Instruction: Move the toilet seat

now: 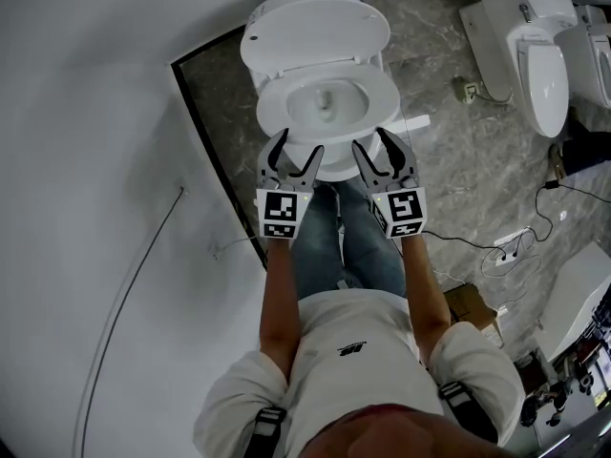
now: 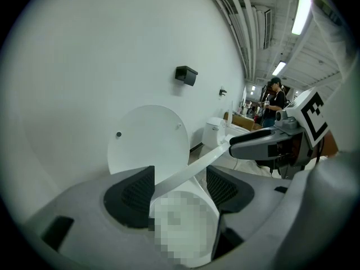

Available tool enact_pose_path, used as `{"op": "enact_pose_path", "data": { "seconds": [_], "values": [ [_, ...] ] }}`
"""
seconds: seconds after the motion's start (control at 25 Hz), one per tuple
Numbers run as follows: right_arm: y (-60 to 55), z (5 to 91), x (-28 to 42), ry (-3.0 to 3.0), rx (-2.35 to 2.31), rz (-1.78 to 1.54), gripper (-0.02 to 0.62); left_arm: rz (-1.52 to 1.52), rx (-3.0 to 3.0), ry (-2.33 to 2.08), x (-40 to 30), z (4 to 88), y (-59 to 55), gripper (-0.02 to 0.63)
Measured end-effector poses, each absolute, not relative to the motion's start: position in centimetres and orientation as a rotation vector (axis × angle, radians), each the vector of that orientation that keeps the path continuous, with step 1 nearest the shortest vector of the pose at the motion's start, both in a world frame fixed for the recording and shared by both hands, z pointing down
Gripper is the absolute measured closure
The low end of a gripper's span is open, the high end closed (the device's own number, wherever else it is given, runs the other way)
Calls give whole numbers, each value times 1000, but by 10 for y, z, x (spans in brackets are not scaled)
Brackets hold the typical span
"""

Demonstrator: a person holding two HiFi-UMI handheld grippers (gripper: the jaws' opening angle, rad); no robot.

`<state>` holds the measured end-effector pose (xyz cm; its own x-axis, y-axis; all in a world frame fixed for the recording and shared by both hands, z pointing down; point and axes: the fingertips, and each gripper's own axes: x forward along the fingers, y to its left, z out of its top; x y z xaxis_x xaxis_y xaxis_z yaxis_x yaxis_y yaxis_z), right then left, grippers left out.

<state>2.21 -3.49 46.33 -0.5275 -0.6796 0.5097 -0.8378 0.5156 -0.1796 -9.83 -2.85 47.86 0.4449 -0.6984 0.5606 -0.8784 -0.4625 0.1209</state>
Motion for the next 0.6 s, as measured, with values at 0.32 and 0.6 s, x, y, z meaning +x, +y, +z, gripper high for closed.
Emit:
{"op": "enact_pose_path", "data": {
  "seconds": [0.32, 0.6],
  "values": [
    [-53, 456, 21, -2394, 1269, 560, 370, 594, 2297, -1364, -102, 471, -46, 298],
    [-68, 449, 19, -2399, 1284, 543, 387, 571, 2293, -1380, -106, 463, -61, 299]
  ]
}}
